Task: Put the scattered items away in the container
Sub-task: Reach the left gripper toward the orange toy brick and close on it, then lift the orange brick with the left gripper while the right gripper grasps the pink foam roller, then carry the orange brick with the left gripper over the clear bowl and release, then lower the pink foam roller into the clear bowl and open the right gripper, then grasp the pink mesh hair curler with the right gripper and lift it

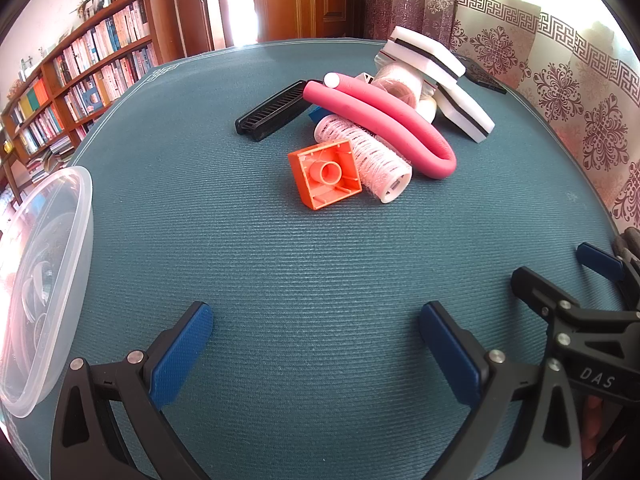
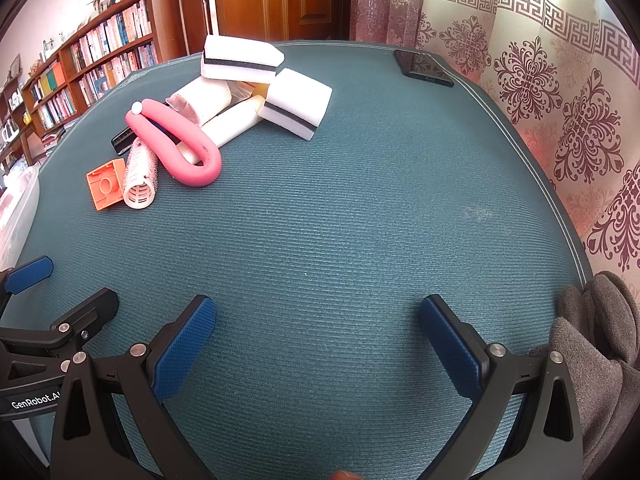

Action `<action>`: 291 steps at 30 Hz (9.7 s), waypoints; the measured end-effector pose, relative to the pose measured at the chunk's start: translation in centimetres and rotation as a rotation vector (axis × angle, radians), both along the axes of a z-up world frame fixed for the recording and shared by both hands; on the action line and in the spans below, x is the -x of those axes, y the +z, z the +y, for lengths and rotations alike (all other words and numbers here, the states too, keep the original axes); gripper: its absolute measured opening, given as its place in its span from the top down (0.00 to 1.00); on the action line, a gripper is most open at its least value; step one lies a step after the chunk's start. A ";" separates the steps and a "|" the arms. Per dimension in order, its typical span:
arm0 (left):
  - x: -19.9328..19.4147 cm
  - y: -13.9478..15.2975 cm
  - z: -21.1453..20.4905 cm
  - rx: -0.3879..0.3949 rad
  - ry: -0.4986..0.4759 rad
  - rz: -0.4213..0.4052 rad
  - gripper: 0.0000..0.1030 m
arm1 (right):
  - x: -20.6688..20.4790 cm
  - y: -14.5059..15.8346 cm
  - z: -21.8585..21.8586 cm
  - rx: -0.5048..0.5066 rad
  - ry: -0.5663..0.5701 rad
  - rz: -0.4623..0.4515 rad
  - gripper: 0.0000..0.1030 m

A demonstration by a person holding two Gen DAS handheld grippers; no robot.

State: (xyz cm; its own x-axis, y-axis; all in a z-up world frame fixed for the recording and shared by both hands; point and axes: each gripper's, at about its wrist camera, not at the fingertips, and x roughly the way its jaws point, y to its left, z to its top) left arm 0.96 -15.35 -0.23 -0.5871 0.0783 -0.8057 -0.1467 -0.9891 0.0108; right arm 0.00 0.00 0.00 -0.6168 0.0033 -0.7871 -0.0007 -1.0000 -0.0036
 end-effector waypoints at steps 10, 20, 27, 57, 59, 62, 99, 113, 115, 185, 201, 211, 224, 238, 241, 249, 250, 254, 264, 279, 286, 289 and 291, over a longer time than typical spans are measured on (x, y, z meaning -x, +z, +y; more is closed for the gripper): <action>0.0 0.0 0.0 -0.001 0.000 0.000 0.00 | 0.0 0.0 0.0 0.000 0.000 0.000 0.00; 0.0 0.0 0.1 0.003 0.001 0.000 0.00 | 0.0 0.0 0.0 -0.002 0.000 -0.001 0.00; 0.1 0.1 0.2 -0.015 -0.006 -0.003 0.00 | -0.1 -0.1 -0.2 -0.008 -0.002 -0.001 0.00; 8.9 2.2 -2.7 -0.039 -0.001 0.050 0.28 | -0.1 -0.1 -0.2 -0.010 -0.009 -0.002 0.00; 8.8 1.9 -3.1 -0.049 -0.008 0.053 0.29 | -0.1 -0.1 -0.2 -0.010 -0.009 -0.002 0.00; 9.8 2.0 -3.7 -0.065 -0.021 0.056 0.30 | -0.1 -0.1 -0.2 -0.010 -0.010 -0.002 0.00; 9.2 3.1 -6.4 -0.294 -0.062 0.131 0.65 | 8.0 4.9 -4.0 0.088 0.117 0.107 0.19; 9.1 3.2 -6.6 -0.304 -0.050 0.141 0.65 | 10.7 3.9 -6.7 0.051 0.219 0.091 0.33; 9.2 3.2 -6.7 -0.307 -0.044 0.141 0.65 | 10.6 3.8 -6.9 0.052 0.235 0.090 0.35; 2.1 6.7 -18.4 -0.067 0.218 0.271 0.65 | 1.7 5.5 -12.2 0.333 0.338 0.069 0.59; 0.5 5.6 -24.6 -0.066 0.330 0.232 0.65 | 1.4 7.7 -21.2 0.325 0.530 0.085 0.59; -0.5 6.1 -26.5 -0.072 0.367 0.250 0.42 | 3.1 8.1 -26.3 0.370 0.594 0.052 0.59; -1.1 6.6 -28.3 -0.067 0.410 0.272 0.25 | 4.3 7.0 -28.4 0.341 0.572 0.016 0.56; -0.7 5.9 -27.5 -0.064 0.393 0.248 0.20 | 3.1 6.2 -26.0 0.290 0.525 0.047 0.46; -0.5 5.6 -27.1 -0.061 0.379 0.234 0.19 | 2.6 6.0 -24.9 0.276 0.504 0.055 0.46; -0.4 5.4 -25.7 -0.057 0.351 0.217 0.17 | 1.7 5.5 -20.5 0.255 0.400 0.075 0.46; -0.4 5.4 -25.5 -0.057 0.347 0.217 0.17 | 1.6 5.5 -19.8 0.257 0.379 0.076 0.46; -0.2 5.5 -24.6 -0.051 0.326 0.215 0.15 | 1.8 5.4 -16.7 0.268 0.292 0.086 0.46; 0.6 5.9 -21.2 -0.031 0.251 0.215 0.13 | 3.7 6.0 -10.6 0.299 0.134 0.117 0.46; 0.8 6.1 -18.1 -0.002 0.193 0.223 0.02 | 7.7 4.0 -10.0 0.266 0.141 0.075 0.55; 1.3 6.0 -17.1 0.009 0.185 0.216 0.02 | 8.2 3.0 -9.8 0.224 0.131 0.062 0.70; 1.8 6.1 -16.4 0.015 0.174 0.217 0.02 | 7.9 3.0 -9.3 0.236 0.141 0.062 0.70; 2.0 6.2 -15.8 0.019 0.162 0.220 0.02 | 7.4 3.0 -9.0 0.244 0.150 0.061 0.70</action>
State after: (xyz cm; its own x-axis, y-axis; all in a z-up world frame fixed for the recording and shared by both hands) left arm -1.08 -31.11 5.97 -0.7520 -0.0446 -0.6577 0.0210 -0.9988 0.0438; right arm -7.41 -9.03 3.02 -0.6423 -0.2768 -0.7147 0.1545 -0.9601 0.2330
